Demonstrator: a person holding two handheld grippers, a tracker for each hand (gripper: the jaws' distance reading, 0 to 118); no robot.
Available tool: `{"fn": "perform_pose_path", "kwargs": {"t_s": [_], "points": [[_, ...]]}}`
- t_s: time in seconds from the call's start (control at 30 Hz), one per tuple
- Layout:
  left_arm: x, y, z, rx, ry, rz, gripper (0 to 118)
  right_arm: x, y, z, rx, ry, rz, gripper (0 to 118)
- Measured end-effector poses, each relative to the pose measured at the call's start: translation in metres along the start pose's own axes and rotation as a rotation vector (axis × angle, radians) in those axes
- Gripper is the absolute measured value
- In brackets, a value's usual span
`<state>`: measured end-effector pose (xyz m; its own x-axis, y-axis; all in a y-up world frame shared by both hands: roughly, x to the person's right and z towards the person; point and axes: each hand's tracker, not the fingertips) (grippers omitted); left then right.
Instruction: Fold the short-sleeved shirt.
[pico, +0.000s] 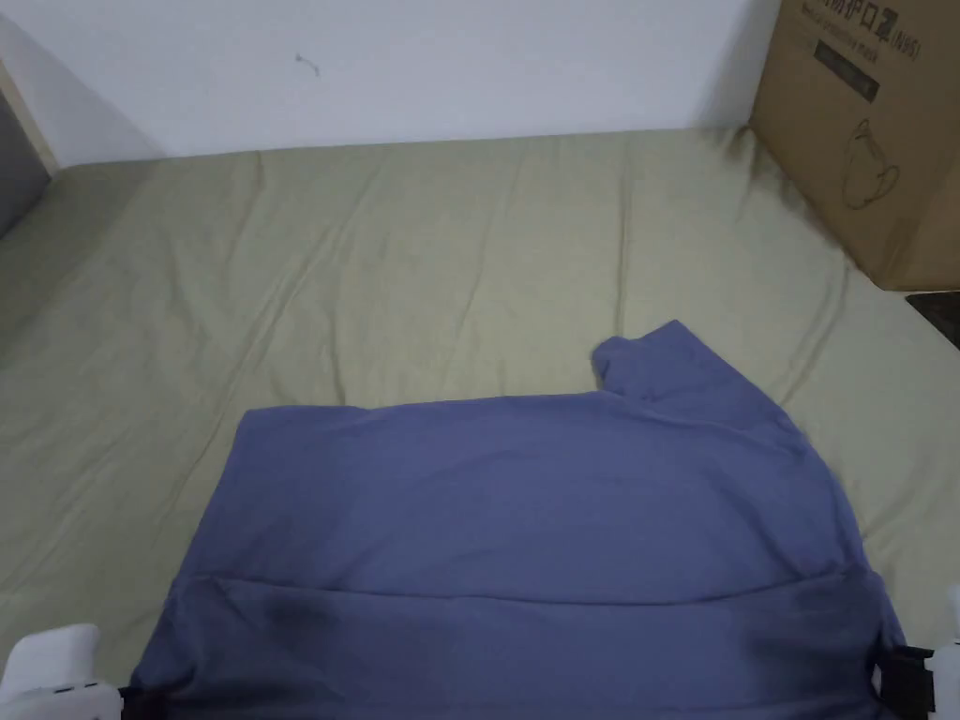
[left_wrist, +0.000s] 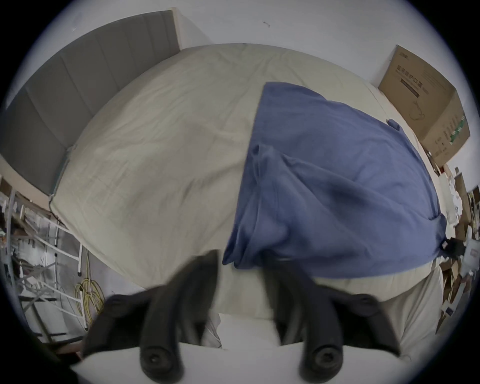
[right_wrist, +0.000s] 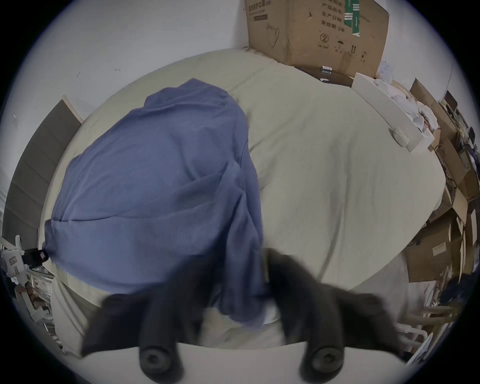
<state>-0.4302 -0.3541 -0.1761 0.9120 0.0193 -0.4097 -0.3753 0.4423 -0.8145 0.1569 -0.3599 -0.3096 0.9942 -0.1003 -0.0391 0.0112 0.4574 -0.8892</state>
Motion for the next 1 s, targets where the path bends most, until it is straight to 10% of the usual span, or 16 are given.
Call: {"fn": "perform_pose_path", "kwargs": {"t_s": [0.07, 0.2, 0.37, 0.87, 0.9, 1.0], "points": [[0.0, 0.004, 0.009, 0.049, 0.023, 0.016, 78, -0.002, 0.006, 0.007, 0.002, -0.004, 0.013, 72], [0.006, 0.023, 0.042, 0.162, -0.033, 0.065, 74, -0.012, 0.022, 0.031, 0.089, -0.03, 0.079, 61], [0.042, 0.037, 0.06, 0.225, -0.058, 0.019, 3, -0.034, 0.04, 0.048, 0.15, 0.062, 0.102, 1], [0.08, 0.069, 0.012, 0.147, -0.03, -0.047, 0, -0.06, 0.107, -0.015, 0.121, 0.097, 0.125, 0], [0.079, 0.073, 0.011, 0.152, -0.033, -0.038, 0, -0.062, 0.127, -0.02, 0.145, 0.097, 0.137, 6], [0.08, 0.084, 0.008, 0.153, -0.036, -0.034, 0, -0.075, 0.186, -0.045, 0.15, 0.108, 0.27, 85]]}}
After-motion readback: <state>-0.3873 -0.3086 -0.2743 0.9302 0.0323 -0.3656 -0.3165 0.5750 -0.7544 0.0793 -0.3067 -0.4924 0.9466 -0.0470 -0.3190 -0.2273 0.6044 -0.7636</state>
